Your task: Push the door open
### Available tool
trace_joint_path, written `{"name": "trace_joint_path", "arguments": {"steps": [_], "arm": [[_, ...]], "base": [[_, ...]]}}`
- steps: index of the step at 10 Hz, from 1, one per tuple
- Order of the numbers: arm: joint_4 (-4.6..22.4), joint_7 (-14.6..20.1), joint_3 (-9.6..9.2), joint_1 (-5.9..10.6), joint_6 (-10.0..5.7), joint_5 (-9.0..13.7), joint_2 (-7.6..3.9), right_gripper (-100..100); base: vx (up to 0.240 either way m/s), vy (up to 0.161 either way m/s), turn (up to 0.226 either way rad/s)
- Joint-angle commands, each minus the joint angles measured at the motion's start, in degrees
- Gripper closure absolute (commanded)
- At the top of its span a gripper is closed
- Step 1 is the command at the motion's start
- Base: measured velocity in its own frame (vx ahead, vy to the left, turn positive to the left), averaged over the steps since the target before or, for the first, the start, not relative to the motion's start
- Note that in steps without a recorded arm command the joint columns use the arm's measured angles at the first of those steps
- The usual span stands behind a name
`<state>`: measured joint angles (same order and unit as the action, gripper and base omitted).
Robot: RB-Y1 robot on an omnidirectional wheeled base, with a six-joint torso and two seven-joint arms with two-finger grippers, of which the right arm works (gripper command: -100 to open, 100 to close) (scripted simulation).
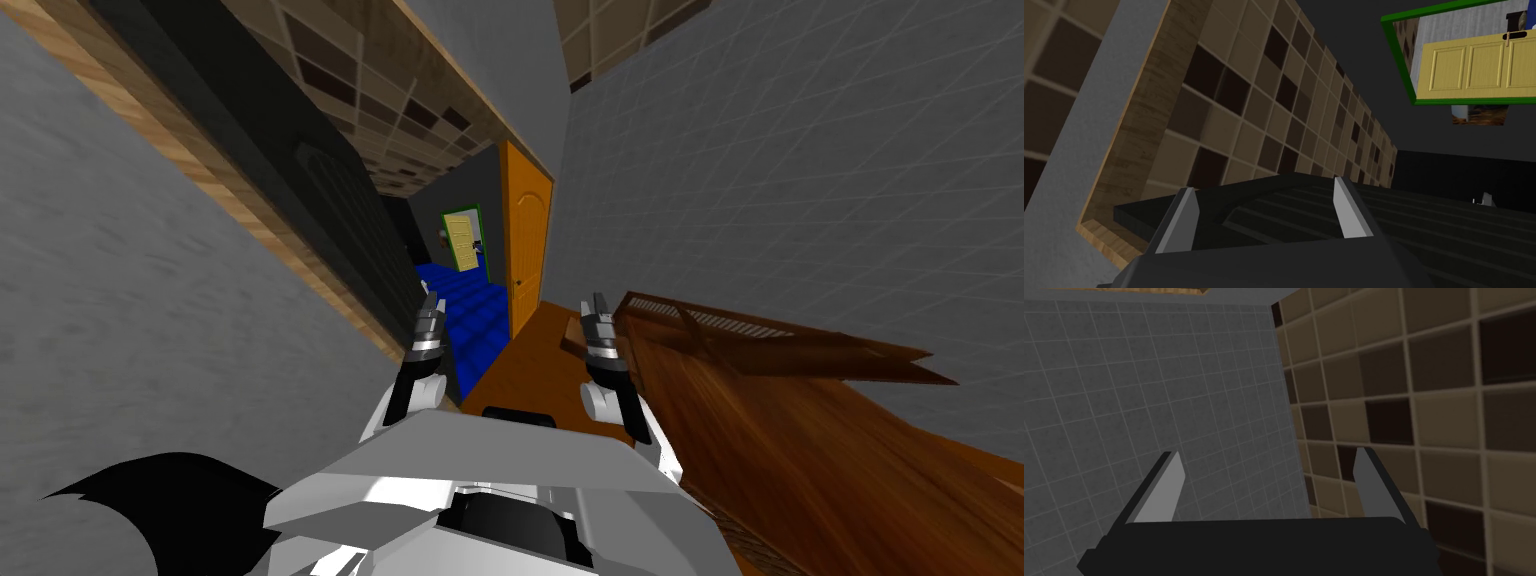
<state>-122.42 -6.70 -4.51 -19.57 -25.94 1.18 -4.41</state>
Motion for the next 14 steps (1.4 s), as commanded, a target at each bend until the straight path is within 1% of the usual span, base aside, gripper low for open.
{"name": "trace_joint_path", "arguments": {"steps": [1, 2, 3, 4, 6, 12, 13, 14], "arm": [[2.1, 0.4, -0.84, 0.77, 0.22, 0.0, -0.43, -100], [3.7, 0.6, -1.50, 1.51, 0.47, -0.1, -0.63, -100], [4.5, 0.7, -1.85, 1.90, 0.61, -0.1, -0.71, -100], [6.2, 0.9, -2.55, 2.67, 0.87, -0.2, -0.88, -100], [7.8, 1.2, -3.25, 3.45, 1.14, -0.2, -1.04, -100], [13.1, 1.9, -5.45, 5.90, 1.97, -0.4, -1.33, -100], [14.9, 2.1, -6.19, 6.73, 2.25, -0.5, -1.41, -100], [15.8, 2.3, -6.57, 7.15, 2.40, -0.5, -1.40, -100]], "base": [[0.171, -0.078, 0.137], [0.180, -0.093, 0.165], [0.144, -0.084, 0.115], [0.135, -0.095, 0.114], [0.115, -0.101, 0.089], [0.080, -0.067, 0.080], [0.111, -0.090, 0.124], [0.130, -0.127, 0.108]]}}
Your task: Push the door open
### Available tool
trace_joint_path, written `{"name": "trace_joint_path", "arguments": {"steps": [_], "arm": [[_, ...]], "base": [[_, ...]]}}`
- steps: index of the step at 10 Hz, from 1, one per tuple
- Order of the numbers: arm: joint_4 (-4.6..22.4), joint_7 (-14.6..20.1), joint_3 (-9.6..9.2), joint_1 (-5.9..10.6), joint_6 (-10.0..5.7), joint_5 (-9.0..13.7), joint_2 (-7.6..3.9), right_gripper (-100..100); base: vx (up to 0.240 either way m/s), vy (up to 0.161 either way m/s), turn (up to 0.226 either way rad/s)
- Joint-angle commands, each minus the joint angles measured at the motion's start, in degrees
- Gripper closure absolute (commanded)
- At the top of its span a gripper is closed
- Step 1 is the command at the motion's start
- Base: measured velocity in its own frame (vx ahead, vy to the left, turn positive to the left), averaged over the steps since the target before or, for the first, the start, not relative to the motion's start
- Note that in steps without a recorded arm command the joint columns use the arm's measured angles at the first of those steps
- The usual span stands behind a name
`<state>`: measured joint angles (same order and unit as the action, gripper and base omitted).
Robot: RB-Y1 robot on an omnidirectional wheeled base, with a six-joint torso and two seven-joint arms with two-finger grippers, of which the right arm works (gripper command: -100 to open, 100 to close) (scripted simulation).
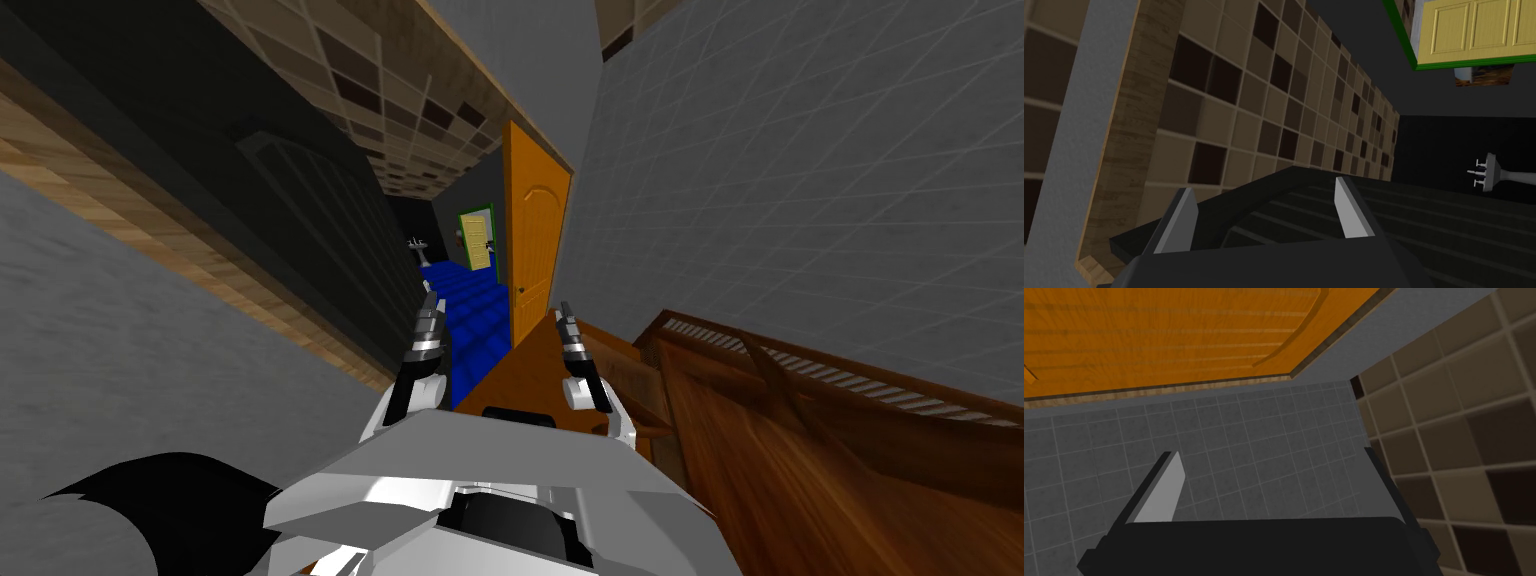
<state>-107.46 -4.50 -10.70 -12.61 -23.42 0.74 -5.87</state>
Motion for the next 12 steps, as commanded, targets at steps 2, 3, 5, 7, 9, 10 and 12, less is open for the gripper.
{"name": "trace_joint_path", "arguments": {"steps": [2, 3, 5, 7, 9, 10, 12], "arm": [[2.7, 0.3, -1.14, 1.04, 0.17, -0.1, 0.06, -100], [3.6, 0.5, -1.52, 1.47, 0.31, -0.2, 0.06, -100], [5.5, 0.7, -2.28, 2.32, 0.60, -0.2, 0.07, -100], [7.3, 1.0, -3.05, 3.17, 0.89, -0.3, 0.13, -100], [10.1, 1.3, -4.19, 4.44, 1.33, -0.4, 0.28, -100], [11.0, 1.5, -4.57, 4.86, 1.47, -0.4, 0.33, -100], [13.7, 1.9, -5.70, 6.12, 1.90, -0.5, 0.55, -100]], "base": [[0.096, -0.093, 0.108], [0.086, -0.071, 0.079], [0.074, -0.066, 0.091], [0.076, -0.059, 0.075], [0.100, -0.126, 0.143], [0.112, -0.113, 0.082], [0.096, -0.125, 0.134]]}}
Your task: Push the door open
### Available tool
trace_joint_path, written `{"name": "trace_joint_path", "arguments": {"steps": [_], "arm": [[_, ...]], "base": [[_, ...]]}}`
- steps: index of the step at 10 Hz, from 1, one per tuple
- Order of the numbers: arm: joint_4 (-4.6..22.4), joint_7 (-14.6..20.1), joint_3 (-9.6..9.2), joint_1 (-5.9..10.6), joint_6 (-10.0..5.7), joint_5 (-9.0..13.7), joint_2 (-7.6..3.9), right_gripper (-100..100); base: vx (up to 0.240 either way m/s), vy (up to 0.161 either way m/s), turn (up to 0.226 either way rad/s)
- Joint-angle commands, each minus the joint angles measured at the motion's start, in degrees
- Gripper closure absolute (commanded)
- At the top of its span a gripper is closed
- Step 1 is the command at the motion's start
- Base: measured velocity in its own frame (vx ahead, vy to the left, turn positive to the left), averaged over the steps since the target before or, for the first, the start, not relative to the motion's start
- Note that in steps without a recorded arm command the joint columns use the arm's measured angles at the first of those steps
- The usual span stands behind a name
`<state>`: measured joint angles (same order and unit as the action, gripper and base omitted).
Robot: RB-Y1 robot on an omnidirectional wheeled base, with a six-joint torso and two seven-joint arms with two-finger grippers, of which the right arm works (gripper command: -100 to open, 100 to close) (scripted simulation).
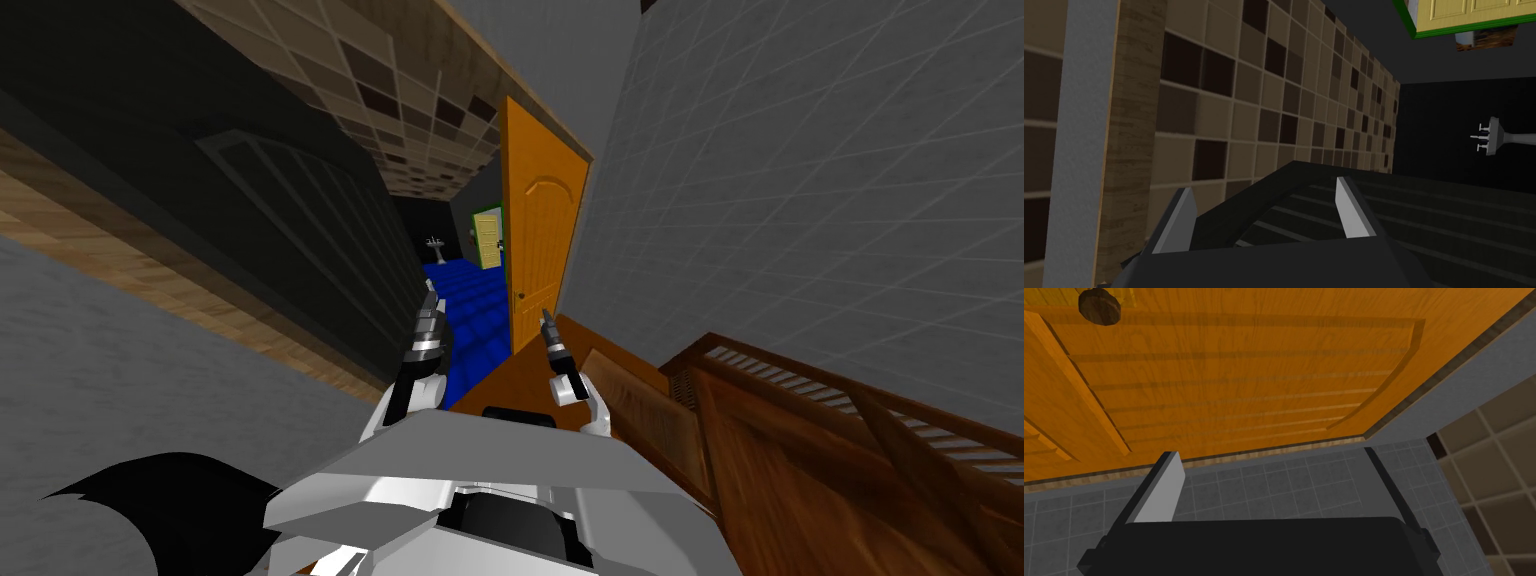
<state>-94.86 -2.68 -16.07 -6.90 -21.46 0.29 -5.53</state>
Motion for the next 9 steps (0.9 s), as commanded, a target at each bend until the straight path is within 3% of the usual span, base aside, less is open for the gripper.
{"name": "trace_joint_path", "arguments": {"steps": [1, 9], "arm": [[2.0, 0.2, -0.69, 0.83, 0.08, -0.1, 0.30, -100], [10.6, 1.3, -4.27, 4.81, 1.44, -0.4, 1.54, -100]], "base": [[0.093, -0.109, 0.064], [0.088, -0.105, 0.101]]}}
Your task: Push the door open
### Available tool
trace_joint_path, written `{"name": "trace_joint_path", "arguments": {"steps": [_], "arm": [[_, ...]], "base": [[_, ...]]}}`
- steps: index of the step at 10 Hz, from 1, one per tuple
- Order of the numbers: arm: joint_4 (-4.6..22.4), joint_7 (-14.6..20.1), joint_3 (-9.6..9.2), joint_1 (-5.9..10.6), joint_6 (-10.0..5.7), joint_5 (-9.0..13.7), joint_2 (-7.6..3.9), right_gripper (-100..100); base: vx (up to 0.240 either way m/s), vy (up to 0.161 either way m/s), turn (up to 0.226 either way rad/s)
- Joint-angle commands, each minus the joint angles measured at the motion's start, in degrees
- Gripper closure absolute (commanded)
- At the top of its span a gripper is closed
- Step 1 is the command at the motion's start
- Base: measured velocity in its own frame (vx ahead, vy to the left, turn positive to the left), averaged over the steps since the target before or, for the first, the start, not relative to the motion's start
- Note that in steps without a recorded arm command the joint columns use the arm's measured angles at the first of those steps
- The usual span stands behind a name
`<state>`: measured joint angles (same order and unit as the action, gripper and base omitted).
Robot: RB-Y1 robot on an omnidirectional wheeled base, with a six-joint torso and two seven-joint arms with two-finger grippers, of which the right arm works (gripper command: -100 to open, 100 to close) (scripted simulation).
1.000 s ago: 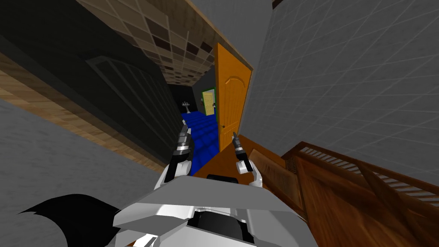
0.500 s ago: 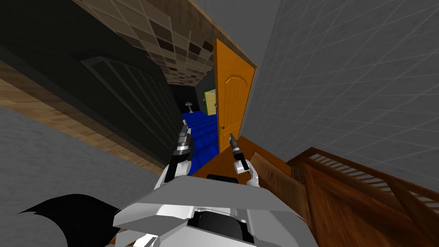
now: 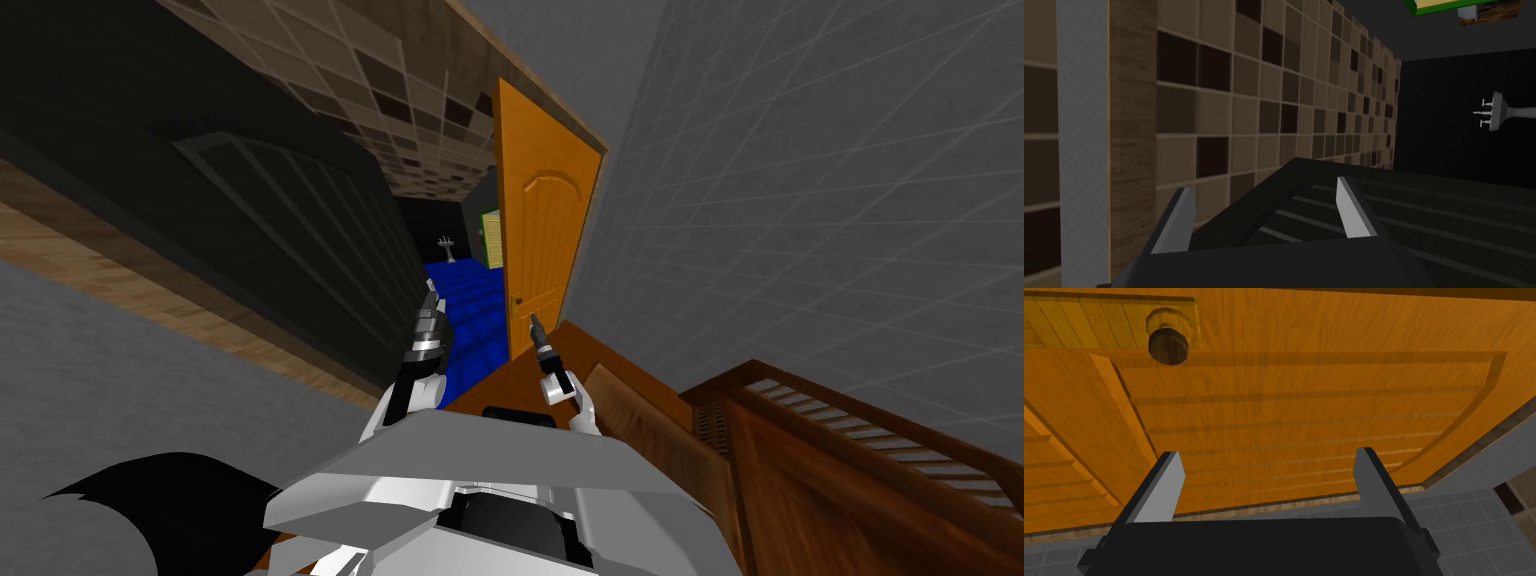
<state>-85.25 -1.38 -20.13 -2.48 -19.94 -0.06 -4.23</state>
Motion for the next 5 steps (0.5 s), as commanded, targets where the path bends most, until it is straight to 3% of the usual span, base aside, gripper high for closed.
{"name": "trace_joint_path", "arguments": {"steps": [1, 5], "arm": [[1.8, 0.2, -0.56, 0.78, 0.05, -0.1, 0.38, -100], [7.7, 1.0, -3.04, 3.54, 0.99, -0.3, 1.89, -100]], "base": [[0.078, -0.098, 0.069], [0.109, -0.145, 0.140]]}}
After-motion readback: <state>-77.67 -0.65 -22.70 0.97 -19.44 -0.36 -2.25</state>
